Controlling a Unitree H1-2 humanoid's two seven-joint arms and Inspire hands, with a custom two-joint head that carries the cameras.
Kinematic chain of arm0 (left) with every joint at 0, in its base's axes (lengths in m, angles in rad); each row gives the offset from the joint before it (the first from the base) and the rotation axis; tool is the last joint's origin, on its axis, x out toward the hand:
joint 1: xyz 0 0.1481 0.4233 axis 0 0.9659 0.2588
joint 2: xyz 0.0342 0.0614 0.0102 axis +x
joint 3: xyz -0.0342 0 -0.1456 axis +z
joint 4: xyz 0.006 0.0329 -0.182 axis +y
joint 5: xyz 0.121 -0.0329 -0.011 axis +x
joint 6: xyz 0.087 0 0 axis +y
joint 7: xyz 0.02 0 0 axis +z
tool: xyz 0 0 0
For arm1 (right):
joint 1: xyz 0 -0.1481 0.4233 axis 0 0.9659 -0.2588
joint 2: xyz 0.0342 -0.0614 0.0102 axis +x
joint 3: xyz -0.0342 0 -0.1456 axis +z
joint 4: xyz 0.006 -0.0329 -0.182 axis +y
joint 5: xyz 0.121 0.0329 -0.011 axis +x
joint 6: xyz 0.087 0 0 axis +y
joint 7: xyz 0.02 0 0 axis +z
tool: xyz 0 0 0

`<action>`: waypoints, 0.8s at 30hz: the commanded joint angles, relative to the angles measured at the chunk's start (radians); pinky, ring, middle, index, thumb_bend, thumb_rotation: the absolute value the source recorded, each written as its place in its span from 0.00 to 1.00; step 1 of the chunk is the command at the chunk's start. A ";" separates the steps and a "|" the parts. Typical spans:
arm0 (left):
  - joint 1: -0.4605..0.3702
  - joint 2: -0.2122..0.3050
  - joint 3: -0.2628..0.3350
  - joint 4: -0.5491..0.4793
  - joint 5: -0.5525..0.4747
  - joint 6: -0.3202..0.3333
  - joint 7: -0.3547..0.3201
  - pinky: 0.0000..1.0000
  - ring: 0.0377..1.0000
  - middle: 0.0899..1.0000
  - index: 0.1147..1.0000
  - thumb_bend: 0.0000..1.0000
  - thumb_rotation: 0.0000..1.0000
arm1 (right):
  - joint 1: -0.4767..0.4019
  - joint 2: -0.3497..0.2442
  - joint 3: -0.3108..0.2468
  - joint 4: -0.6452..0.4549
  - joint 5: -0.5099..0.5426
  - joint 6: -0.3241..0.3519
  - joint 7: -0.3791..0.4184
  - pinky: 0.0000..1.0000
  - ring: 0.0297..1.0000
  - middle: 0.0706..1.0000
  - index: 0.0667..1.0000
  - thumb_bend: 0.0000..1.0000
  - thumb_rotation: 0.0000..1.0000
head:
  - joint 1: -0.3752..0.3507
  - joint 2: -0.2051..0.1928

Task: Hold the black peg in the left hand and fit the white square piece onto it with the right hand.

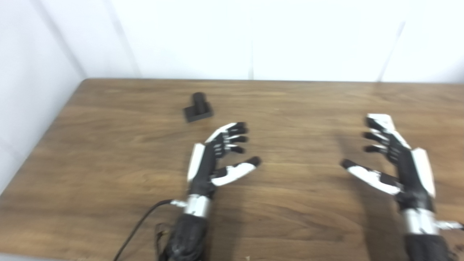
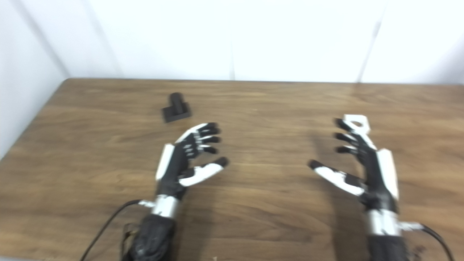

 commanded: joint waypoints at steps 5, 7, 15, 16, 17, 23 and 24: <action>-0.037 0.004 0.001 0.011 0.031 -0.035 0.023 0.57 0.71 0.74 0.73 0.82 0.31 | -0.021 0.008 0.006 -0.030 0.019 -0.014 0.002 0.66 0.78 0.85 0.83 0.63 0.16 | -0.015 -0.002; -0.038 0.003 0.005 0.003 0.031 -0.029 0.027 0.57 0.70 0.74 0.71 0.82 0.29 | -0.021 0.010 0.008 -0.037 0.017 -0.003 0.003 0.65 0.79 0.85 0.83 0.63 0.17 | -0.018 -0.004; -0.044 0.002 0.015 -0.029 0.051 -0.009 0.043 0.54 0.67 0.74 0.71 0.80 0.25 | -0.023 0.008 0.008 -0.072 0.003 0.038 0.007 0.64 0.77 0.84 0.81 0.64 0.17 | -0.016 -0.008; -0.045 0.002 0.016 -0.035 0.053 -0.004 0.043 0.54 0.67 0.73 0.71 0.80 0.25 | -0.024 0.008 0.008 -0.075 0.003 0.042 0.008 0.64 0.77 0.84 0.81 0.64 0.15 | -0.016 -0.008; -0.045 0.003 0.017 -0.042 0.054 0.002 0.042 0.54 0.67 0.73 0.71 0.80 0.25 | -0.025 0.008 0.008 -0.078 0.003 0.046 0.009 0.63 0.77 0.84 0.81 0.64 0.15 | -0.016 -0.009; -0.049 0.032 0.017 -0.103 0.077 0.079 0.015 0.55 0.64 0.71 0.68 0.75 0.22 | -0.026 0.007 0.012 -0.093 -0.002 0.071 0.014 0.63 0.77 0.84 0.81 0.63 0.13 | -0.015 -0.008; -0.052 0.040 0.017 -0.110 0.085 0.091 0.012 0.55 0.63 0.70 0.67 0.74 0.21 | -0.026 0.007 0.012 -0.095 -0.001 0.077 0.016 0.64 0.77 0.84 0.81 0.63 0.11 | -0.015 -0.008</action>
